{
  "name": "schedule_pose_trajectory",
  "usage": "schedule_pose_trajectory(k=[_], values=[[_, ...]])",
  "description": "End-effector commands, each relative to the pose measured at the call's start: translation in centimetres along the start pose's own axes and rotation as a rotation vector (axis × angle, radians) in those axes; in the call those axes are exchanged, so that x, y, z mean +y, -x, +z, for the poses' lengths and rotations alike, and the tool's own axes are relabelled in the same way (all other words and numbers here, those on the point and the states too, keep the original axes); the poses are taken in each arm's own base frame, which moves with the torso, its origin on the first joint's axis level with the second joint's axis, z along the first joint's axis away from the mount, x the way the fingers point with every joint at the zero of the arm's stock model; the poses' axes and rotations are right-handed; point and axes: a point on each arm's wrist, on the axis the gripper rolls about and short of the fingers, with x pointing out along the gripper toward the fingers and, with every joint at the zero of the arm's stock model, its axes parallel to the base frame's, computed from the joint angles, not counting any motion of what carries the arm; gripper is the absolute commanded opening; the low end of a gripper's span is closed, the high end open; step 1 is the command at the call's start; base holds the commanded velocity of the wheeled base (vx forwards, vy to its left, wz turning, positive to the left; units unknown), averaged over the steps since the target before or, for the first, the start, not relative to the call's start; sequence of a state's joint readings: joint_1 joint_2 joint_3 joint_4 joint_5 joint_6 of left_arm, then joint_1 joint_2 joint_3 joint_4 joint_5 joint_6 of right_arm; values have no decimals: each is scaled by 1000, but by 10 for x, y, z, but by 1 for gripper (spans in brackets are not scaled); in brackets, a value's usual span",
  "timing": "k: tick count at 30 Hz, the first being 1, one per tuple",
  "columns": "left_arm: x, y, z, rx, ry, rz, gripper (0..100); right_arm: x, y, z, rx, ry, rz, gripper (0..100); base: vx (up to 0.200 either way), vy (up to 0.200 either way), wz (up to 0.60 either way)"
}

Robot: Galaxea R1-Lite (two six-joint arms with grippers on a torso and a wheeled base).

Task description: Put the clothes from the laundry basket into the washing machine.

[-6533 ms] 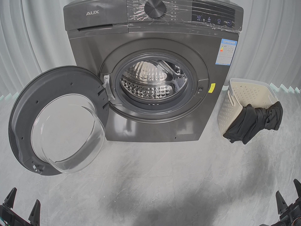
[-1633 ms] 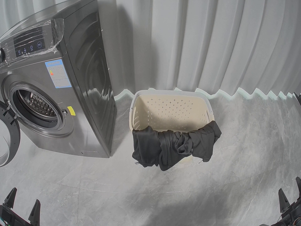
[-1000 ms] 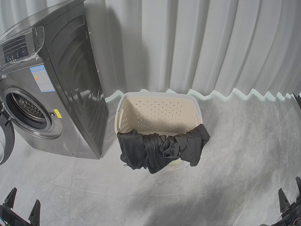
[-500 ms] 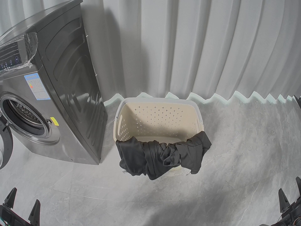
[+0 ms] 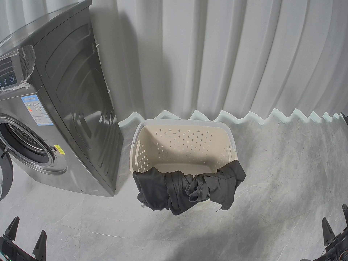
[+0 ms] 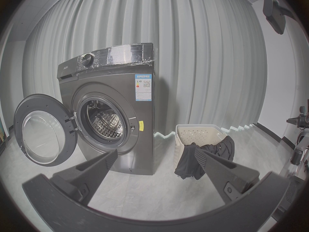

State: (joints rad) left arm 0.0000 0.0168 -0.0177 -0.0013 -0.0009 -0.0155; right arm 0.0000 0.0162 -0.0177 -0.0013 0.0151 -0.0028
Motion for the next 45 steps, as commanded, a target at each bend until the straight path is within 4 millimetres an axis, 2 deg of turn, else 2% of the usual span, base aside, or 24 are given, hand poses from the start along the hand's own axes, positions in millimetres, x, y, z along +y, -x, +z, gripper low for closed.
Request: schedule_pose_trajectory(k=[1,13,19,45], values=[[0,0,-5,1,0,1,100,0,0,-5,1,0,0,100,200,0,0],[0,0,-5,1,-2,-1,100,0,0,-5,3,0,0,100,0,0,0],[0,0,-5,1,-2,-1,100,0,0,-5,3,0,0,100,200,0,0],[0,0,-5,2,-3,4,100,0,0,-5,4,0,-1,100,-23,0,0]])
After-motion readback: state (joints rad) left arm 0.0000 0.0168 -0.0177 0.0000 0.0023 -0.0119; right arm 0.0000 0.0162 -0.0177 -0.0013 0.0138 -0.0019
